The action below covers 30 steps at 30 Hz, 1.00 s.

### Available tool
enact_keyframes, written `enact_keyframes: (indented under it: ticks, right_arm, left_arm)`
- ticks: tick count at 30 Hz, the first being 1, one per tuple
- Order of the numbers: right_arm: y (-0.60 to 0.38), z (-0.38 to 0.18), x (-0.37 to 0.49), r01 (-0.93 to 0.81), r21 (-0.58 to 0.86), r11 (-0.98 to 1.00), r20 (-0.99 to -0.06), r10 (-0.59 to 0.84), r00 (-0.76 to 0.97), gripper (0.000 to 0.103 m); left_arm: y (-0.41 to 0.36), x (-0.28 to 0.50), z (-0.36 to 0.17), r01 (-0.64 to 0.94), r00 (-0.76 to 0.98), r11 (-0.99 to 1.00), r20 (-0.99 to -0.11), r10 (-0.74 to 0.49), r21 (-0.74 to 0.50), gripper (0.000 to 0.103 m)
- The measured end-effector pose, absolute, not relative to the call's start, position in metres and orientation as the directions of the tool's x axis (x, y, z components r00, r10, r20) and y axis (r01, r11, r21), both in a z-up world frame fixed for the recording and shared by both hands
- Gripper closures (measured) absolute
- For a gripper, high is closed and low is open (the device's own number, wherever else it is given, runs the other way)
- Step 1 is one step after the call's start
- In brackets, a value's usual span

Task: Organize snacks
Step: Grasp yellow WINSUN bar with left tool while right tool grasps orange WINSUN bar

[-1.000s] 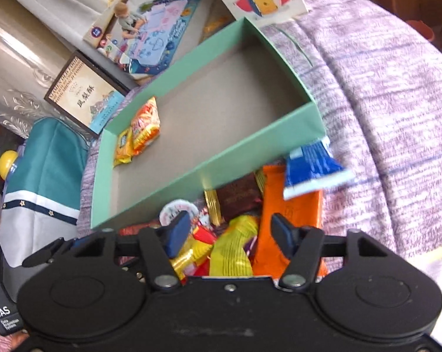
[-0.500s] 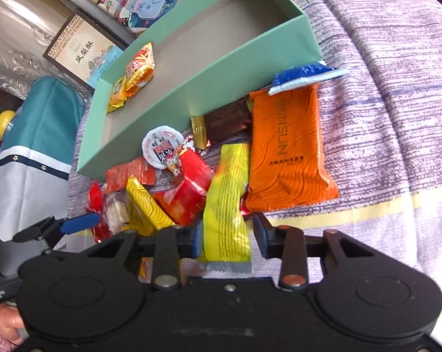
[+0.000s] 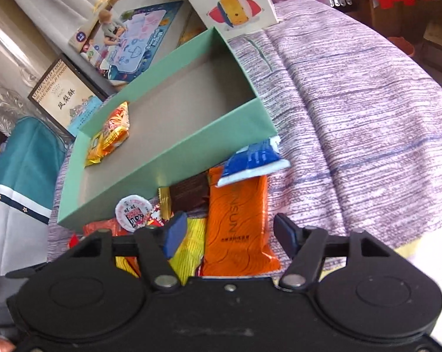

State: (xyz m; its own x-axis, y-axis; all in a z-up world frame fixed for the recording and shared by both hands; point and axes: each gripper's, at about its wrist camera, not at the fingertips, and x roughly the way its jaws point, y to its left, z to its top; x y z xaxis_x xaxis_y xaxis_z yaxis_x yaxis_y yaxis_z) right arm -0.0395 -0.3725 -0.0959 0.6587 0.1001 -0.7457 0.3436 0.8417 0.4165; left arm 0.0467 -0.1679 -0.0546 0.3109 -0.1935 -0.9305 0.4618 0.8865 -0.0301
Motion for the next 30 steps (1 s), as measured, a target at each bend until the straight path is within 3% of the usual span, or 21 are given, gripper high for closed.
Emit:
enact_keyframes:
  ticks: [7, 10, 12, 15, 18, 22, 27, 30]
  right_arm:
    - [-0.344, -0.111, -0.015, 0.337, 0.284, 0.898, -0.772, 0.006, 0.636, 0.036]
    - [-0.339, -0.108, -0.016, 0.323, 0.227, 0.919, -0.765, -0.037, 0.643, 0.052]
    - [-0.345, -0.109, -0.023, 0.321, 0.234, 0.918, -0.768, -0.028, 0.640, 0.056]
    - [-0.354, -0.110, -0.038, 0.338, 0.244, 0.909, -0.775, -0.026, 0.632, 0.056]
    - [-0.357, -0.111, -0.054, 0.332, 0.253, 0.908, -0.776, -0.014, 0.630, 0.056]
    - [-0.354, -0.111, -0.062, 0.326, 0.227, 0.918, -0.782, -0.027, 0.622, 0.052]
    - [-0.331, -0.112, -0.056, 0.284, 0.104, 0.953, -0.777, -0.100, 0.622, 0.048]
    - [-0.327, -0.112, -0.056, 0.281, 0.106, 0.954, -0.770, -0.100, 0.631, 0.053]
  left_arm:
    - [-0.149, 0.040, -0.070, 0.493, 0.322, 0.867, -0.941, -0.106, 0.071, 0.000]
    - [-0.139, 0.041, -0.070, 0.479, 0.335, 0.874, -0.937, -0.097, 0.080, 0.000]
    - [-0.134, 0.041, -0.069, 0.473, 0.340, 0.878, -0.935, -0.104, 0.074, 0.000]
    - [-0.134, 0.036, -0.066, 0.489, 0.348, 0.870, -0.928, -0.131, 0.060, 0.009]
    - [-0.146, 0.024, -0.061, 0.549, 0.388, 0.829, -0.910, -0.144, 0.103, 0.037]
    - [-0.155, 0.011, -0.061, 0.601, 0.393, 0.790, -0.905, -0.162, 0.120, 0.040]
    - [-0.145, 0.017, -0.067, 0.554, 0.344, 0.828, -0.929, -0.136, 0.084, 0.033]
    - [-0.140, 0.016, -0.068, 0.547, 0.325, 0.836, -0.933, -0.157, 0.050, 0.045]
